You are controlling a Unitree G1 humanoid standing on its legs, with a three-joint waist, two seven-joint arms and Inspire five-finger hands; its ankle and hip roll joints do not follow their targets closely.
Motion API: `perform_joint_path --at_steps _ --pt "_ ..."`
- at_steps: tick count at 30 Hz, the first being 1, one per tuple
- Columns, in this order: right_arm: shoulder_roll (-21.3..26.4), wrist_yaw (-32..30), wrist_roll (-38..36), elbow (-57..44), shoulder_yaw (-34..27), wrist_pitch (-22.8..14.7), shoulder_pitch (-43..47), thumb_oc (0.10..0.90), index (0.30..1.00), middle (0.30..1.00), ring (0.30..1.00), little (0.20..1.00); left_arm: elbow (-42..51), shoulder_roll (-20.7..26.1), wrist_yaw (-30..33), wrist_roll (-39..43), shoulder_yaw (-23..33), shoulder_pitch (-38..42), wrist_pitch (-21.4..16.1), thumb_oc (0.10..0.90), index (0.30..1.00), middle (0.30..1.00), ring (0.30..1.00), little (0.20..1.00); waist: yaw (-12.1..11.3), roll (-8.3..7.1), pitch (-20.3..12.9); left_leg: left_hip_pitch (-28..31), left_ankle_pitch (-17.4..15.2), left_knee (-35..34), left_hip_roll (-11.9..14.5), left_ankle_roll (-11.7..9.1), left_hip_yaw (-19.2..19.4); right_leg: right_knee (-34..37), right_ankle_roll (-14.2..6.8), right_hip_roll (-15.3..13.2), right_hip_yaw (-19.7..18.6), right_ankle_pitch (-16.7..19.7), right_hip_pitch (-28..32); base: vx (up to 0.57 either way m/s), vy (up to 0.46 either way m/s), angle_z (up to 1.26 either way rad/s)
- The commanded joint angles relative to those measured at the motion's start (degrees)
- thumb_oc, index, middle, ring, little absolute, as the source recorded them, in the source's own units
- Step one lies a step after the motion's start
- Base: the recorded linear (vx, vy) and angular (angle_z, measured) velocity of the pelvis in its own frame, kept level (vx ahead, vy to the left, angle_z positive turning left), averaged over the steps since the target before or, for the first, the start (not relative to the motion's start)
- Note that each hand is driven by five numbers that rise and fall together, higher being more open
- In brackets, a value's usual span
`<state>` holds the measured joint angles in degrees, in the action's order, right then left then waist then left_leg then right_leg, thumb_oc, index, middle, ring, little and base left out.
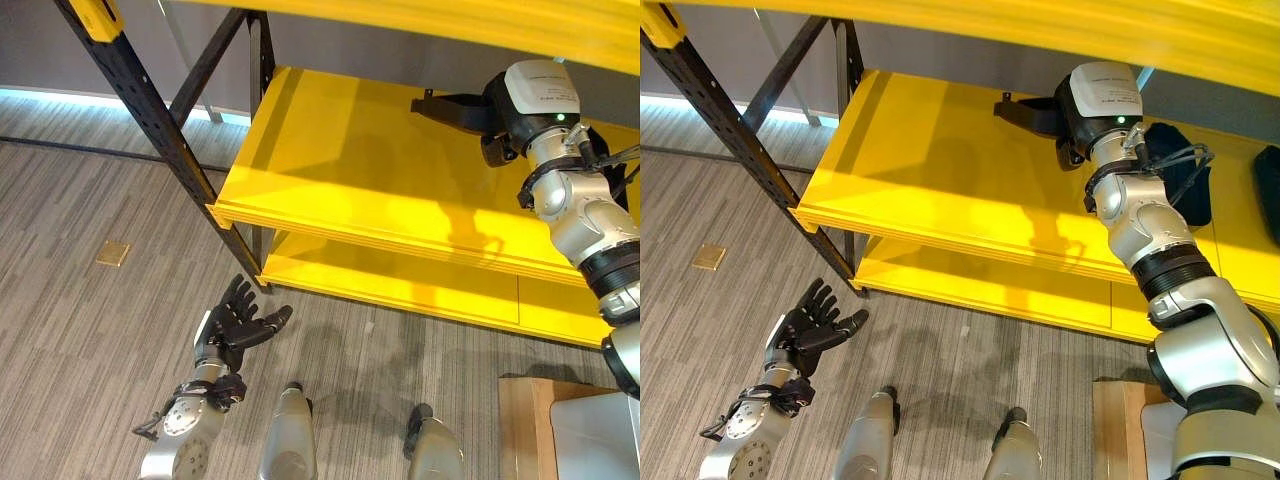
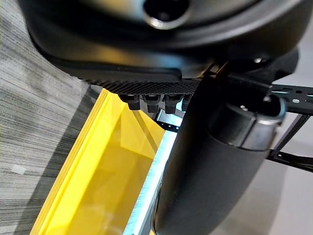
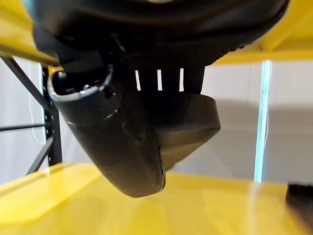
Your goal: Move parts from the plastic box to the shelf.
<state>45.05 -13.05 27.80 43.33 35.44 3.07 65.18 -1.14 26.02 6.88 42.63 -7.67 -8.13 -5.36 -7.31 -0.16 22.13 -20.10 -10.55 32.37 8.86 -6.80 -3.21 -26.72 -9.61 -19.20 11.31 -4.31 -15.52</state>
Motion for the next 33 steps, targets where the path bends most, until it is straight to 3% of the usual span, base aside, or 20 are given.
perform_joint_path --at_steps 1,8,18,26,33 --pt "-1.2 -6.4 -3.4 2.2 -0.2 0.7 13.6 0.4 0.3 0.3 0.3 0.3 6.7 3.7 -1.1 1.5 -1.2 2.0 -7.0 0.9 1.0 1.0 1.0 1.0 -0.8 -0.71 -4.2 -0.3 0.4 -0.5 1.2 1.1 -0.6 -5.2 1.9 0.2 -0.6 -6.3 1.8 -0.02 -0.011 0.04" --pt "-5.2 -6.8 -5.5 13.5 2.0 1.0 16.5 0.4 0.3 0.3 0.3 0.3 6.4 4.1 -1.3 2.1 -2.7 3.2 -7.7 0.9 1.0 1.0 1.0 1.0 -2.3 1.0 -2.5 -2.8 0.5 0.6 0.0 1.4 -2.0 -6.4 1.9 -0.5 0.2 -6.7 0.5 -0.02 0.001 0.07" --pt "-8.0 -5.6 -5.1 17.0 3.0 1.5 15.7 0.4 0.3 0.3 0.3 0.3 5.9 4.2 -1.0 2.5 -3.3 3.8 -8.1 0.9 1.0 1.0 1.0 1.0 -2.9 2.14 -1.6 -3.9 0.7 1.1 -0.8 1.8 -2.3 -6.8 1.8 -1.2 0.4 -6.2 -0.1 -0.01 0.012 0.06" --pt "-10.0 -5.3 -6.0 18.6 1.7 2.0 14.3 0.4 0.3 0.3 0.3 0.3 5.9 4.1 -0.8 2.3 -3.8 4.3 -8.0 0.9 1.0 1.0 1.0 1.0 -2.5 2.84 -1.0 -4.5 0.4 1.7 -1.3 1.9 -2.3 -7.1 1.8 -1.5 0.1 -6.1 -0.5 0.0 0.0 0.0" --pt "-9.1 -6.7 -12.0 24.2 -3.2 2.1 12.8 0.4 0.3 0.3 0.3 0.3 5.7 4.6 -0.9 1.4 -4.3 4.7 -7.9 0.9 1.0 1.0 1.0 1.0 -1.8 4.12 -0.2 -4.2 0.2 1.8 -1.4 2.0 -1.6 -7.4 1.8 -1.7 -0.8 -6.1 -1.2 0.0 0.004 0.0"
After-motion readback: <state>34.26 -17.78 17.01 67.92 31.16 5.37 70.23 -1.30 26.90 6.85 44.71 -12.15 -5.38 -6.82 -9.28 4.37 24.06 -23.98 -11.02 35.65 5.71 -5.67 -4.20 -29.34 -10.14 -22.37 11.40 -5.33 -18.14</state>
